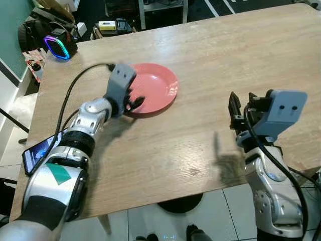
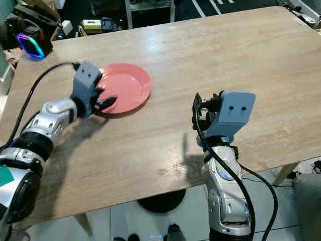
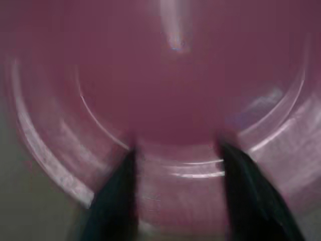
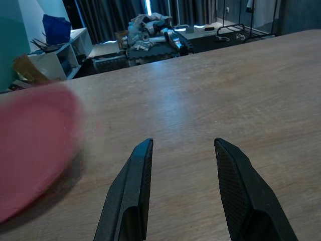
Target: Setting the table
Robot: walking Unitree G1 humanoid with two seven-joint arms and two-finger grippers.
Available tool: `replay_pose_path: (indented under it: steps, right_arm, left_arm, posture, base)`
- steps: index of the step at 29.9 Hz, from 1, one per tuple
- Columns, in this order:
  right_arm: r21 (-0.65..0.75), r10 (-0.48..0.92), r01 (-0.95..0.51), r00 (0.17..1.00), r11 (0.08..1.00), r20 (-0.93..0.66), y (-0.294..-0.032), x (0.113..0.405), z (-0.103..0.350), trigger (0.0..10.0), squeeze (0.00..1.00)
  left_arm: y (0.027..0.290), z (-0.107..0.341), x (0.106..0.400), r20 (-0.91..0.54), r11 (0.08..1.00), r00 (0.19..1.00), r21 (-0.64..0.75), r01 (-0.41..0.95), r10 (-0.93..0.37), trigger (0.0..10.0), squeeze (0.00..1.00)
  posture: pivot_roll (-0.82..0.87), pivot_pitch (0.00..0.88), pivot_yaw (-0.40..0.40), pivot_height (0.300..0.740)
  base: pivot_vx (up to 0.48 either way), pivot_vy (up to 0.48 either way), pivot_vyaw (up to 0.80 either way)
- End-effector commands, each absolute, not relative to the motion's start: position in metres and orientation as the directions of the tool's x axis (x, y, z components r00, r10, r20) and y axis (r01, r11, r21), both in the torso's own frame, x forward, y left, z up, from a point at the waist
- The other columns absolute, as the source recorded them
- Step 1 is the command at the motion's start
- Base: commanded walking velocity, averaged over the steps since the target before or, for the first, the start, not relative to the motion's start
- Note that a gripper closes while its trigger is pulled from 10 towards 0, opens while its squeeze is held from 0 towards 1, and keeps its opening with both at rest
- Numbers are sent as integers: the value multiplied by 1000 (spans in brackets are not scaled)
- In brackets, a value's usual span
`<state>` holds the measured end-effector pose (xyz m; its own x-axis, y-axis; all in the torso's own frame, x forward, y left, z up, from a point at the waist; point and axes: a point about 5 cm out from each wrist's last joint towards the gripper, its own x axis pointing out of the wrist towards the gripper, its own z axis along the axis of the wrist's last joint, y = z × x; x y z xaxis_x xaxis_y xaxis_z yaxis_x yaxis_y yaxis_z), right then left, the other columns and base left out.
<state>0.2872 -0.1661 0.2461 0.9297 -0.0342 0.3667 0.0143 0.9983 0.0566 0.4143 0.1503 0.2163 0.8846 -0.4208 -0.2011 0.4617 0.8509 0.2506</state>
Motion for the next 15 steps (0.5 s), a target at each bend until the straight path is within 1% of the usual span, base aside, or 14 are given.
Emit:
replay_pose_path:
  steps: [1, 6, 8, 9, 10, 11, 12, 14, 15]
  right_arm:
    - [65, -33, 10, 935, 998, 354, -166, 286, 241, 10000, 0]
    - [64, -34, 12, 934, 998, 356, -166, 286, 241, 10000, 0]
    - [64, -36, 14, 933, 998, 357, -167, 286, 241, 10000, 0]
    - [64, -36, 14, 933, 998, 357, -167, 286, 241, 10000, 0]
    - [63, -36, 14, 933, 998, 357, -167, 286, 241, 10000, 0]
    - [63, -36, 15, 933, 998, 358, -167, 286, 241, 10000, 0]
    - [63, -36, 15, 933, 998, 358, -167, 286, 241, 10000, 0]
    - [63, -36, 14, 933, 998, 358, -167, 287, 241, 10000, 0]
    - [63, -36, 14, 933, 998, 358, -167, 287, 241, 10000, 0]
  left_arm:
    - [160, 184, 408, -338, 854, 862, 232, 465, -377, 10000, 0]
    - [157, 174, 404, -378, 841, 834, 209, 499, -401, 10000, 0]
    - [146, 172, 402, -385, 803, 784, 157, 575, -487, 10000, 0]
    - [146, 172, 402, -385, 803, 784, 157, 575, -487, 10000, 0]
    - [139, 172, 401, -381, 779, 760, 140, 611, -527, 10000, 0]
    - [123, 174, 398, -362, 721, 702, 107, 684, -613, 10000, 0]
    - [123, 174, 398, -362, 721, 702, 107, 684, -613, 10000, 0]
    - [109, 177, 396, -331, 665, 651, 89, 742, -683, 10000, 0]
    - [109, 177, 396, -331, 665, 651, 89, 742, -683, 10000, 0]
  posture:
    - [-187, 201, 187, 740]
    - [-189, 201, 187, 740]
    - [-190, 201, 186, 740]
    - [-190, 201, 186, 740]
    - [-189, 201, 187, 740]
    - [-190, 201, 187, 740]
    - [-190, 201, 187, 740]
    - [-191, 200, 186, 740]
    - [-191, 200, 186, 740]
  base:
    - [0, 0, 0]
    - [0, 0, 0]
    - [0, 0, 0]
    - [0, 0, 0]
    - [0, 0, 0]
    - [0, 0, 0]
    - [0, 0, 0]
    - [0, 0, 0]
    - [0, 0, 0]
